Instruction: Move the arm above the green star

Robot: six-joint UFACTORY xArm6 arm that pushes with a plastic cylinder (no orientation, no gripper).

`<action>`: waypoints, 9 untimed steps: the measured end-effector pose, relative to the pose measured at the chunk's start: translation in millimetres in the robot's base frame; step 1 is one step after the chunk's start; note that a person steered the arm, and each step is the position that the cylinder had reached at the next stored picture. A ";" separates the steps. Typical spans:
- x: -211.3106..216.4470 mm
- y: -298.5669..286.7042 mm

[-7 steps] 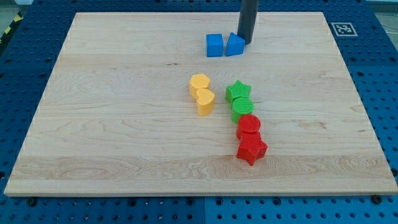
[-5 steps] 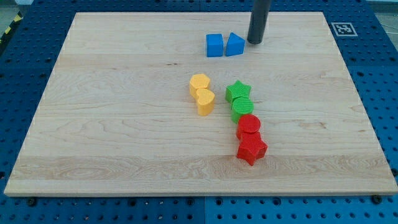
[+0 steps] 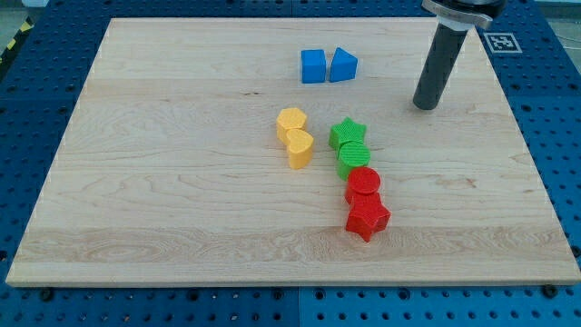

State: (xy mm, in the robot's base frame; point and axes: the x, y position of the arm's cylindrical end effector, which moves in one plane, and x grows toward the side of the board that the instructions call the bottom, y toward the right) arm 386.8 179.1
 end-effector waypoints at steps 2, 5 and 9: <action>11.5 -6.6; 14.3 -30.8; 14.1 -155.3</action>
